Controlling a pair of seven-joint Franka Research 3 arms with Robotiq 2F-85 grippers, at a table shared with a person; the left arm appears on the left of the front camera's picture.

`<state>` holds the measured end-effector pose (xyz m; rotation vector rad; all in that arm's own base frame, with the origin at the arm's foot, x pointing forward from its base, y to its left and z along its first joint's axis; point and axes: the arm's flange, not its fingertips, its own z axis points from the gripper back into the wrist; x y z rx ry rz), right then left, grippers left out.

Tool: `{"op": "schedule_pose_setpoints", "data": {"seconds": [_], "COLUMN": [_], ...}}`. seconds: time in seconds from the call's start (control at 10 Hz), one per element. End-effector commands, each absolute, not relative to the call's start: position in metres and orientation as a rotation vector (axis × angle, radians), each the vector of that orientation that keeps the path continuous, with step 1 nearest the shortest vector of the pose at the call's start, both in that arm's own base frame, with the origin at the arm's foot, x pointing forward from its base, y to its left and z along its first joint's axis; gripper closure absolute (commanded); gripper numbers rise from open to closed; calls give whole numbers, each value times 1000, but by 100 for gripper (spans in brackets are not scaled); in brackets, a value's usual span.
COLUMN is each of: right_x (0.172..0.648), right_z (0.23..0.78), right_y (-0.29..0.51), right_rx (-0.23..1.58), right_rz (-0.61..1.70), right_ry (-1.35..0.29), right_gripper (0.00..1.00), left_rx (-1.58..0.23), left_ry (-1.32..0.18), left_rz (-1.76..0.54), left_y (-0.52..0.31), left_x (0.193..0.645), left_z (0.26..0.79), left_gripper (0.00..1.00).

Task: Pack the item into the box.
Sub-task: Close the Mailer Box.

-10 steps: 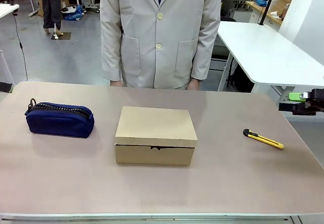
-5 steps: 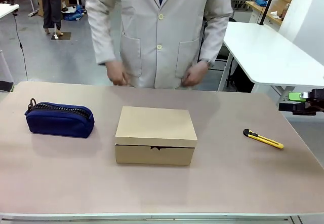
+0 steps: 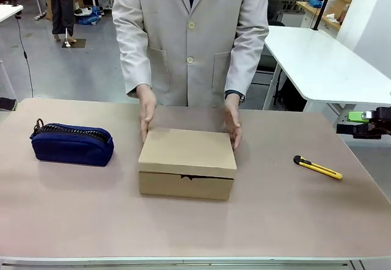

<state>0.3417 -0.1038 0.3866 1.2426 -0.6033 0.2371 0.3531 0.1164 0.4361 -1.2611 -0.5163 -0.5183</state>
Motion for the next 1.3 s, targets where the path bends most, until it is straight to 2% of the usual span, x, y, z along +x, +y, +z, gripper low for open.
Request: {"op": "schedule_pose_setpoints", "data": {"seconds": [0.0, 1.2], "right_x": [340, 340], "right_z": [389, 389], "right_y": [-103, -103], "right_rx": [1249, 1249], "right_rz": [247, 247], "right_ry": [-601, -601], "right_gripper": [0, 0], "left_rx": [-1257, -1257], "left_ry": [-539, -539], "left_rz": [-524, -524], "left_y": [116, 116], "left_x": [353, 353], "left_z": [437, 437], "left_gripper": [0, 0]}}
